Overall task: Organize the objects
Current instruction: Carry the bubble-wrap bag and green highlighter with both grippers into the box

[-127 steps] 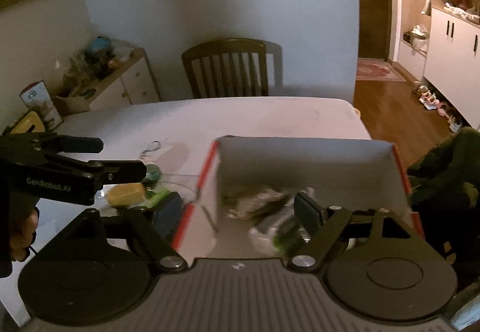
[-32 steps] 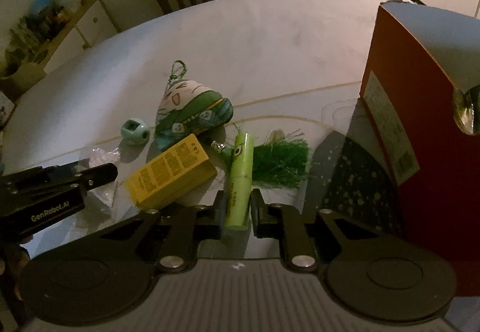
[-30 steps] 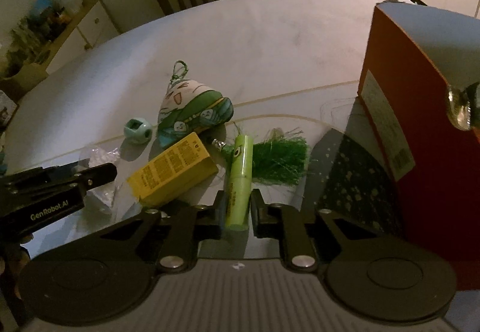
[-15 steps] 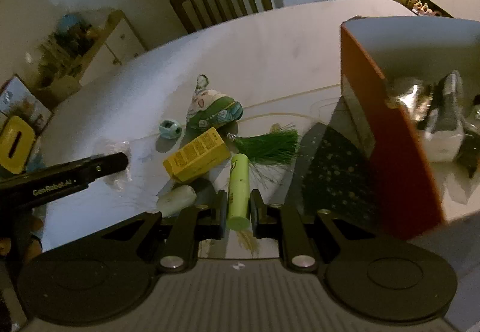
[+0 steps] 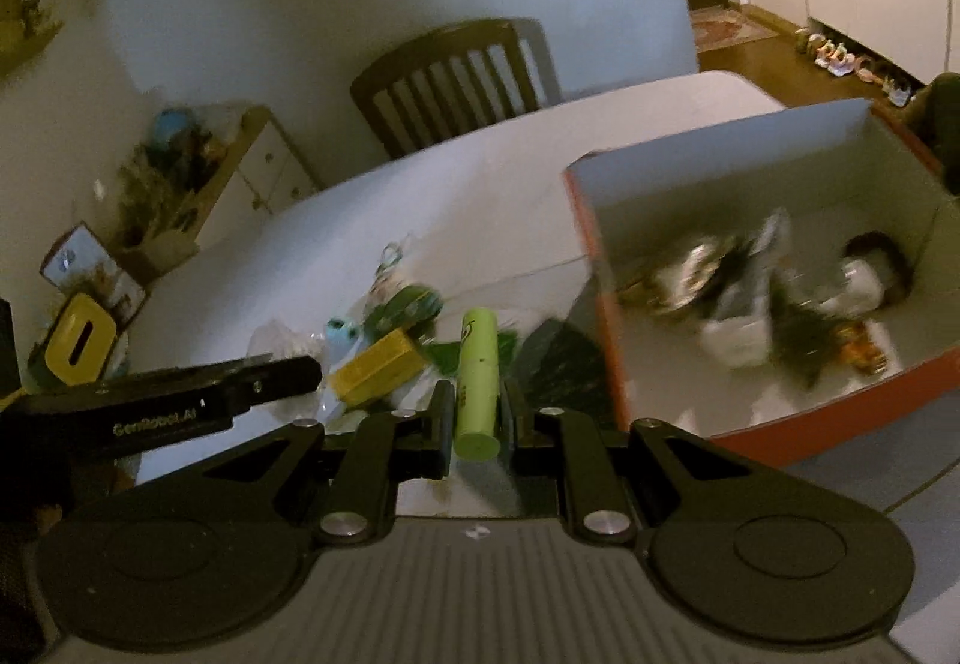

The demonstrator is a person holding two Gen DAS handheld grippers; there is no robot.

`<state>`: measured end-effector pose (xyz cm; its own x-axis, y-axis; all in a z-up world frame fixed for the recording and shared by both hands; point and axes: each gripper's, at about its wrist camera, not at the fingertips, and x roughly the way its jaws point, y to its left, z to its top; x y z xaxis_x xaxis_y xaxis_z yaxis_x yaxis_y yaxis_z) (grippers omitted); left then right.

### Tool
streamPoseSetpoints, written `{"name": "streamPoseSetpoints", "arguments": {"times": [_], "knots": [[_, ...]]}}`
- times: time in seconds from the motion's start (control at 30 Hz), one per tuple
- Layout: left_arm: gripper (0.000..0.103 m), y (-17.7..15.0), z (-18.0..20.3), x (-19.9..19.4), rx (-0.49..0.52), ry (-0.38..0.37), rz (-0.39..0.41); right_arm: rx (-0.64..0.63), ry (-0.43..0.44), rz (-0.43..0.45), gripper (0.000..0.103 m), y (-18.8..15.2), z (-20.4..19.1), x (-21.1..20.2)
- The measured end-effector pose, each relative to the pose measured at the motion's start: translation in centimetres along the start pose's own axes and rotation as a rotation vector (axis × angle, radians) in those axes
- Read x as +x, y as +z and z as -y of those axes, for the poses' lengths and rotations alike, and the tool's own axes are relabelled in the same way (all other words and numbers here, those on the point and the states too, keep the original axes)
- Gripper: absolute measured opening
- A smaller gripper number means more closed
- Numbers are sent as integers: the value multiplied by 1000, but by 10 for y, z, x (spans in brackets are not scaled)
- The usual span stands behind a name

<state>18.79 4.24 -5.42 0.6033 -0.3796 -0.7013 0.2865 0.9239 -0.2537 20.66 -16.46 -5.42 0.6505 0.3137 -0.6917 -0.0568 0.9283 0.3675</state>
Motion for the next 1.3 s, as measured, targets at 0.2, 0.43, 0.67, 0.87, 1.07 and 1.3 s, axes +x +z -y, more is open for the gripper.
{"name": "streamPoseSetpoints", "arguments": {"times": [0.2, 0.43, 0.67, 0.87, 1.07, 1.3], "knots": [[34, 5, 49, 15, 38, -13, 5, 24, -35, 45, 15, 14, 48, -23], [34, 13, 102, 39, 83, -43, -13, 46, -91, 83, 15, 29, 108, -39], [34, 19, 157, 73, 130, -85, -64, 64, -152, 96, 15, 41, 163, -37], [34, 21, 188, 107, 167, -93, -119, 56, -184, 75, 15, 51, 194, -22], [34, 29, 211, 134, 206, -71, -133, 19, -202, 42, 15, 53, 207, -3], [34, 48, 228, 167, 234, -37, -134, -22, -223, -21, 15, 54, 218, 20]]}}
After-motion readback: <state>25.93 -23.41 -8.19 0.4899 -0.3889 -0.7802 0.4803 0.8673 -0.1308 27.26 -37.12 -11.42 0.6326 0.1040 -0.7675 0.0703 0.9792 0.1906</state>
